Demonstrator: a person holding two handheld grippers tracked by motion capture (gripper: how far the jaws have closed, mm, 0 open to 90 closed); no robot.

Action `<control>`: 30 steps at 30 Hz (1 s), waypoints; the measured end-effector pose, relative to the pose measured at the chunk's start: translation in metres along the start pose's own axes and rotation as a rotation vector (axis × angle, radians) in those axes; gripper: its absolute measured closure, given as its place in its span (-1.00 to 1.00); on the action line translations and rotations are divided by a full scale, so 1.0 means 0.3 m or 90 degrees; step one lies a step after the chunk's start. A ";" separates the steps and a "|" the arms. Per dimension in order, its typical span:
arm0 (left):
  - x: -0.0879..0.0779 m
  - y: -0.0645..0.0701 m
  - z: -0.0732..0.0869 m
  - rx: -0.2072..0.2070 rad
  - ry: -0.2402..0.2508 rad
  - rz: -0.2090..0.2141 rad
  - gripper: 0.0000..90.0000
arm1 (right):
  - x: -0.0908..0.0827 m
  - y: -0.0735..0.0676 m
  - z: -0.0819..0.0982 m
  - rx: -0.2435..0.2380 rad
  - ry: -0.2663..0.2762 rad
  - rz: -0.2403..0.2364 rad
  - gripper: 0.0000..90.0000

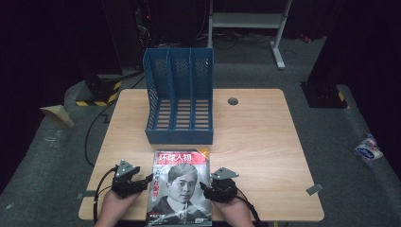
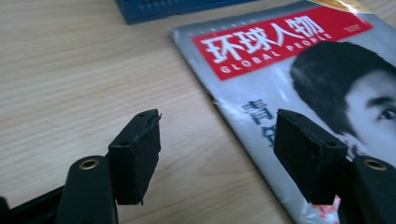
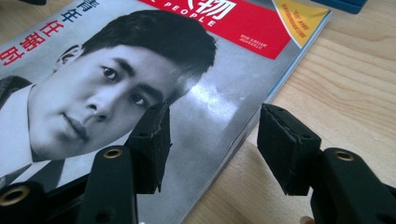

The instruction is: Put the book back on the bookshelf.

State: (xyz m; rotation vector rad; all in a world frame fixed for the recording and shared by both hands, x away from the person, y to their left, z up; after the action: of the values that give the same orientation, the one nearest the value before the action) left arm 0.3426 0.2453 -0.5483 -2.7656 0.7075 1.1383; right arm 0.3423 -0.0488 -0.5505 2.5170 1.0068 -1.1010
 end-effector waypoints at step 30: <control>0.042 0.105 0.017 0.048 -0.026 0.040 -0.25 | 0.015 0.005 0.011 0.000 -0.011 0.005 0.12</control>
State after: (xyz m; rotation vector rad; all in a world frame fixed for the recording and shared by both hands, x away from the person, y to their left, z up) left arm 0.3332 0.2135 -0.5572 -2.6682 0.8205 1.1512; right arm 0.3438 -0.0491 -0.5561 2.5046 0.9922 -1.1197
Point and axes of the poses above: each handheld gripper's, and its own axes: x roughly forward along the jaws, z roughly out of its underside, y roughly to its right, the point moved 5 cm from there along x, roughly forward along the jaws, and after that the axes turned 3 degrees about -y, right-handed, at the moved point
